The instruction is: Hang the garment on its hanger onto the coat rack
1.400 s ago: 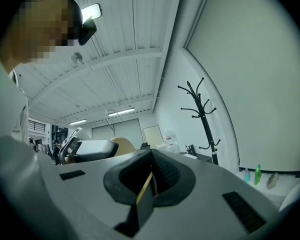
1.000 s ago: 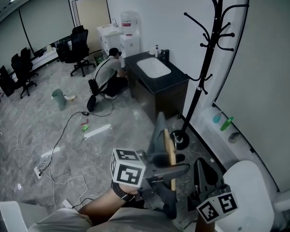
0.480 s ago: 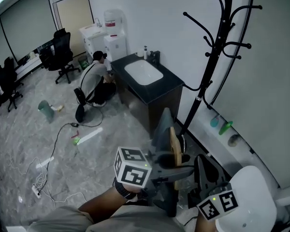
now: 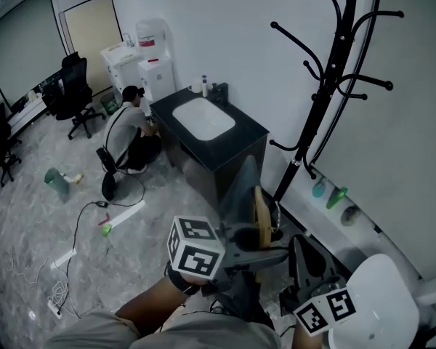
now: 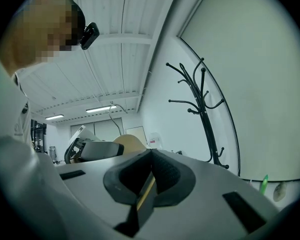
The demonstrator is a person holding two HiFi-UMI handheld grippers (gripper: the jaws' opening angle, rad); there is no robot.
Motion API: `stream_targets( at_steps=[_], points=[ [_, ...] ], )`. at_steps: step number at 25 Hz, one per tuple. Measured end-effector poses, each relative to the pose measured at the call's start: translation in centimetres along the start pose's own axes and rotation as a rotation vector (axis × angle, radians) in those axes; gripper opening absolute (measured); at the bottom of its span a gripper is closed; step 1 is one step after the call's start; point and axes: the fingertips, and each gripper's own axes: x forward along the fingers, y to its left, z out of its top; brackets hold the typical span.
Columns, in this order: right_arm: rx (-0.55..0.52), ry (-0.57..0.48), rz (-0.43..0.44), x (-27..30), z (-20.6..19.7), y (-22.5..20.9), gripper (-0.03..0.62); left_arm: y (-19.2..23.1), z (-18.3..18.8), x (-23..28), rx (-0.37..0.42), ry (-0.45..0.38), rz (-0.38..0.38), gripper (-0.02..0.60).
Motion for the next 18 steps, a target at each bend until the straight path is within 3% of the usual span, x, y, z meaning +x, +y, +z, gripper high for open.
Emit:
stream_targets(
  at_steps=[10,18],
  points=[
    [-0.001,-0.021,0.039,8.7,1.5,-6.1,0.015,9.9,7.2,0.1,-0.04,-0.035,-0.003,0.202],
    [-0.007,-0.026,0.07,16.5,3.9,-12.0,0.015,17.4,13.3,2.1,-0.027,-0.022,-0.004,0.202]
  ],
)
